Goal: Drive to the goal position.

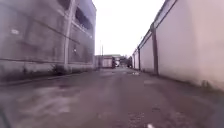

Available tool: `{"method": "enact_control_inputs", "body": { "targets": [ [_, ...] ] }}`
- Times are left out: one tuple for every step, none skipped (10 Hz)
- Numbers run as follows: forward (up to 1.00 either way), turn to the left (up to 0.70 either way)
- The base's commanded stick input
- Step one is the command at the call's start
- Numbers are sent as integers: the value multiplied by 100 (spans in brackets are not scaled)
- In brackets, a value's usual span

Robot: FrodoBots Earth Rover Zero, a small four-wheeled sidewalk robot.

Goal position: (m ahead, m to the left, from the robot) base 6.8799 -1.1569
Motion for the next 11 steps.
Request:
{"method": "enact_control_inputs", "body": {
  "targets": [
    [100, 0],
    [100, 0],
    [100, -8],
    [100, -36],
    [100, -40],
    [100, -40],
    [100, -38],
    [100, -12],
    [100, 0],
    [100, 0],
    [100, 0]
  ]
}}
